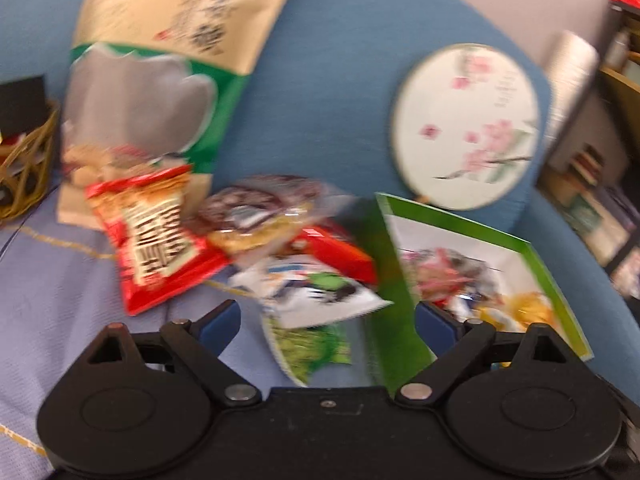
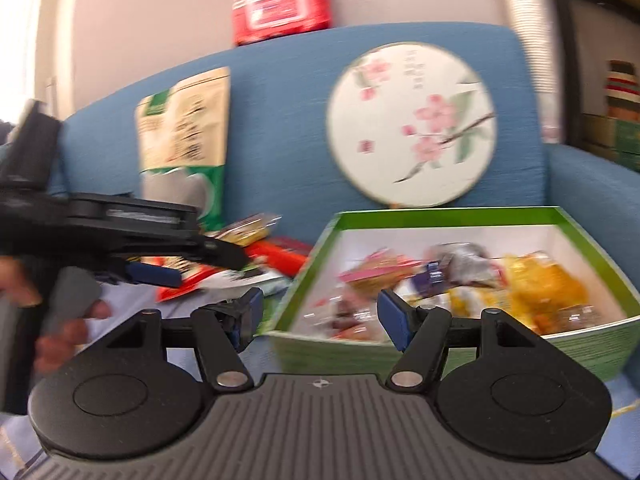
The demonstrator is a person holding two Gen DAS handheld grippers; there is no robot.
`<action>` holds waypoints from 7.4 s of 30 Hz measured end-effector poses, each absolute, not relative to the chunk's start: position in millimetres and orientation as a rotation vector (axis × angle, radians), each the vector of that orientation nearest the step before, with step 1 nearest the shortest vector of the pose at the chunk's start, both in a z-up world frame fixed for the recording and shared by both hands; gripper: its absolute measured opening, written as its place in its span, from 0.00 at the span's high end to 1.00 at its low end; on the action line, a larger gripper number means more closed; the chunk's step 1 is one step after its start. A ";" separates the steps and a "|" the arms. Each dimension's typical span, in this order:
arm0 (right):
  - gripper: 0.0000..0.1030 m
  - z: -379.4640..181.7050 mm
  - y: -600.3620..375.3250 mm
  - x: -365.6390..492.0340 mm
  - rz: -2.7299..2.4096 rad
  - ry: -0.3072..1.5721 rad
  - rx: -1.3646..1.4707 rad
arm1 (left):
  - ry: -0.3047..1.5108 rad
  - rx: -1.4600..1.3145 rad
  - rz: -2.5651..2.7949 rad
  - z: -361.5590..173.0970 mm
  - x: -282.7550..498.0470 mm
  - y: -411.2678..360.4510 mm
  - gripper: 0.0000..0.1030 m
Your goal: Organize snacks
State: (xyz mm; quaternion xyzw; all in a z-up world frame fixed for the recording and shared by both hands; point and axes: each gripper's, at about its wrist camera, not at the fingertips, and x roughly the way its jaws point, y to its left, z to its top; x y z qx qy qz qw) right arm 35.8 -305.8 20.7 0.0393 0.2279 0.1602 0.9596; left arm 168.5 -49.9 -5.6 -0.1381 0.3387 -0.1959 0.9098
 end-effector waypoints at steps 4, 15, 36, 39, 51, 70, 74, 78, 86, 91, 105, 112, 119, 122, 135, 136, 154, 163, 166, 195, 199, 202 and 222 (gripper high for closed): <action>0.00 18.6 -296.1 35.0 0.348 0.468 0.044 | 0.767 -0.333 -0.396 -23.8 190.2 -47.4 0.00; 0.00 18.9 -294.4 35.4 0.381 0.492 0.060 | 0.821 -0.297 -0.518 -53.6 164.3 -39.9 0.81; 0.00 -12.1 -229.3 29.0 0.627 0.719 -0.041 | 0.758 -0.446 -0.645 -50.8 95.3 21.6 0.18; 0.00 -12.7 -231.9 32.6 0.622 0.732 0.002 | 0.785 -0.462 -0.677 -54.9 96.9 18.7 0.18; 0.23 -3.5 -222.9 27.2 0.607 0.681 -0.010 | 0.787 -0.484 -0.672 -54.0 96.6 12.5 0.87; 0.24 29.2 -317.7 48.4 0.315 0.386 0.051 | 0.564 -0.226 -0.872 19.5 130.4 -112.2 0.83; 0.24 25.1 -327.8 59.0 0.278 0.385 0.060 | 0.566 -0.192 -0.881 20.5 141.2 -130.6 0.82; 0.22 18.5 -327.4 69.0 0.253 0.395 0.053 | 0.585 -0.179 -0.883 15.5 150.4 -138.8 0.74; 0.00 8.2 -320.6 66.6 0.219 0.444 -0.013 | 0.578 -0.177 -0.712 2.7 140.9 -105.1 0.00; 0.00 10.1 -313.9 55.0 0.237 0.414 -0.007 | 0.598 -0.203 -0.620 0.3 128.8 -55.6 0.00; 0.00 23.3 -251.8 55.2 0.343 0.455 0.098 | 0.601 -0.395 -0.404 -16.4 164.0 58.9 0.00; 0.00 29.3 -186.9 128.9 0.364 0.584 0.177 | 0.594 -0.433 -0.333 -6.0 168.7 90.6 0.00; 0.00 10.2 -175.1 186.1 0.216 0.693 0.286 | 0.656 -0.503 -0.359 -12.8 176.0 96.5 0.00; 0.48 6.4 -176.0 199.6 0.246 0.759 0.320 | 0.653 -0.501 -0.398 -10.6 174.6 94.8 0.00; 0.67 7.7 -278.7 51.9 0.489 0.894 0.513 | 0.788 -0.548 -0.713 -29.9 156.8 52.6 0.00; 0.56 6.0 -285.1 42.4 0.440 0.897 0.468 | 0.807 -0.555 -0.741 -33.2 155.2 46.4 0.00; 0.14 -2.8 -288.0 19.8 0.191 0.869 0.475 | 0.892 -0.450 -0.801 -58.9 139.5 1.5 0.15; 0.61 -2.4 -285.2 10.1 0.204 0.838 0.463 | 0.906 -0.473 -0.870 -59.9 126.5 -7.1 1.00; 0.79 7.6 -286.4 -2.6 0.229 0.788 0.446 | 0.828 -0.419 -0.903 -40.7 111.1 -15.3 1.00; 0.09 -38.0 -294.8 22.1 0.197 0.751 0.631 | 0.834 -0.458 -0.701 -60.8 134.4 7.8 0.05; 0.09 -44.9 -292.9 31.0 0.229 0.720 0.644 | 0.799 -0.377 -0.709 -62.3 129.7 -3.0 0.51; 0.08 -45.0 -291.0 35.0 0.262 0.716 0.614 | 0.806 -0.418 -0.705 -68.3 127.8 -2.7 0.68; 0.57 52.7 -340.1 12.7 0.283 0.372 0.456 | 0.649 -0.483 -0.865 35.6 100.6 -57.4 1.00</action>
